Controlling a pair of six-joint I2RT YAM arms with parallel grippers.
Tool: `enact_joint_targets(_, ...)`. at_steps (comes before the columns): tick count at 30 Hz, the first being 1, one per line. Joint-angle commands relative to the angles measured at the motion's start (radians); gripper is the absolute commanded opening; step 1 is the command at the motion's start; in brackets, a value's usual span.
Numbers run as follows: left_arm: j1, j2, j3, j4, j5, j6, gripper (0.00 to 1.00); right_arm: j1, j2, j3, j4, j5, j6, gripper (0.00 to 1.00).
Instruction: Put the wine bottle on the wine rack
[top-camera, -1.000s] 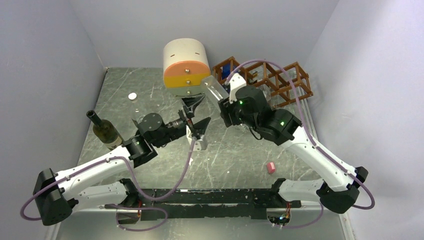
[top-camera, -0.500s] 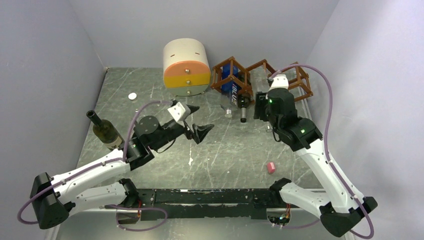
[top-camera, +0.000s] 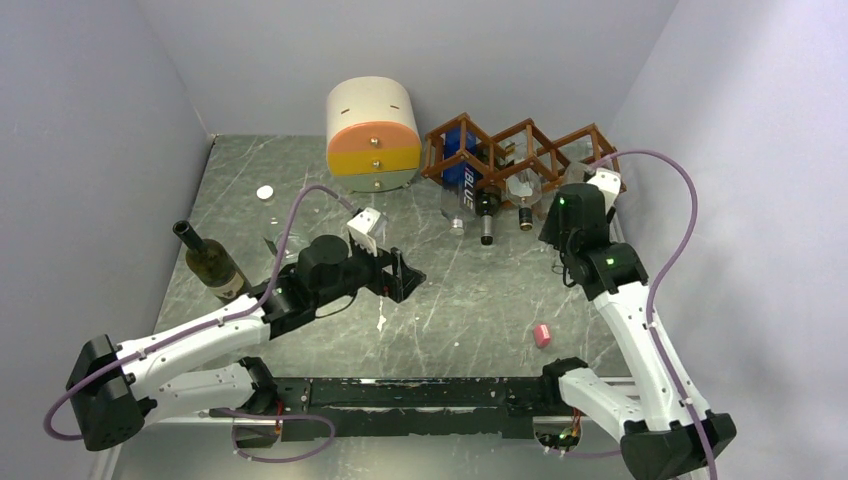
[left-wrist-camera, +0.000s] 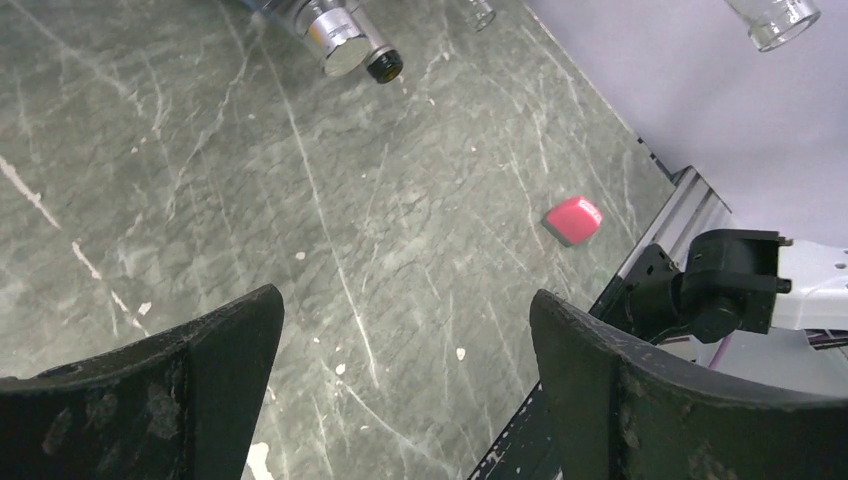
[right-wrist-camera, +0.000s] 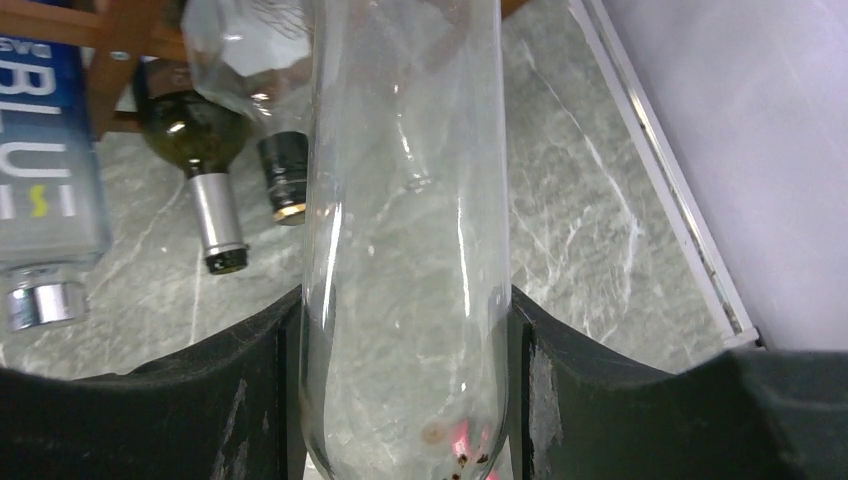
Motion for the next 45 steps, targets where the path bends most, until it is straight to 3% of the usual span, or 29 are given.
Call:
enact_joint_targets(1, -0.006, -0.015, 0.041, -0.083, -0.065, -0.019, 0.97, -0.112, -0.005, -0.031, 0.080, -0.099, 0.038, 0.00)
enact_joint_targets(8, -0.005, -0.048, 0.124, -0.226, -0.077, -0.013, 0.97, -0.326, 0.042, -0.102, 0.141, -0.250, 0.012, 0.00)
enact_joint_targets(15, -0.005, -0.118, 0.138, -0.251, -0.029, -0.027, 0.97, -0.434, 0.178, -0.091, 0.232, -0.418, -0.020, 0.00)
enact_joint_targets(23, -0.005, -0.174, 0.137, -0.247, 0.026, -0.003, 0.97, -0.466, 0.265, -0.022, 0.293, -0.441, -0.070, 0.00)
enact_joint_targets(38, -0.006, -0.154, 0.190, -0.304, 0.052, 0.036, 0.97, -0.481, 0.212, -0.164, 0.490, -0.515, -0.217, 0.00)
enact_joint_targets(45, -0.005, -0.144, 0.191, -0.313, 0.040, 0.050, 0.97, -0.488, 0.235, -0.250, 0.648, -0.511, -0.365, 0.00)
